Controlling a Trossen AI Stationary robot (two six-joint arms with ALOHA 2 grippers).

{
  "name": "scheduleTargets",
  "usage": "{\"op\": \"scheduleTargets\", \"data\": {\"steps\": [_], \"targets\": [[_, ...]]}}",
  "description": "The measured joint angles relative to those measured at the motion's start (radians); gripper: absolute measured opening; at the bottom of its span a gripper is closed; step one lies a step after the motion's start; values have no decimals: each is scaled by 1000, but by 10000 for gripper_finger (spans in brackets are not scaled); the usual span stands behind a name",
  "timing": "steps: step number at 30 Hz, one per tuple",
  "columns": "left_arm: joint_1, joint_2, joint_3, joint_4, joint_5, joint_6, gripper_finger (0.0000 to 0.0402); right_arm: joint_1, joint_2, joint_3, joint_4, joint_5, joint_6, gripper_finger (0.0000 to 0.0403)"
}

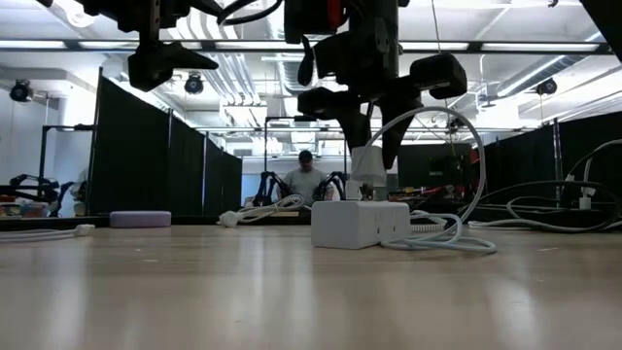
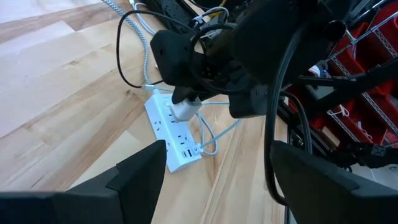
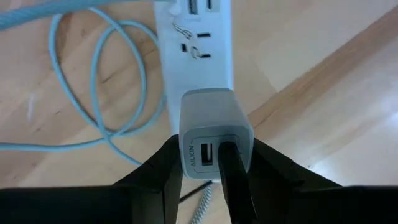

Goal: Insert USB
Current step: Insert the white charger adapter into the white outlet extension

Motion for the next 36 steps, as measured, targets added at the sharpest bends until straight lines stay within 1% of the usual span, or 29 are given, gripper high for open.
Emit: {"op": "scheduleTargets", "data": {"steps": [9,14,31,36], "targets": [[0,0,0,0,0,2,275,2,-3,-20,37,6,-4,126],[0,0,0,0,0,2,275,2,-3,-17,31,30,-8,126],[0,0,0,-1,0,6,275,0,-3,-18,10,35,-14,126],[0,0,0,-3,0,9,275,-1,-1,-18,10,56,-13,126]]}}
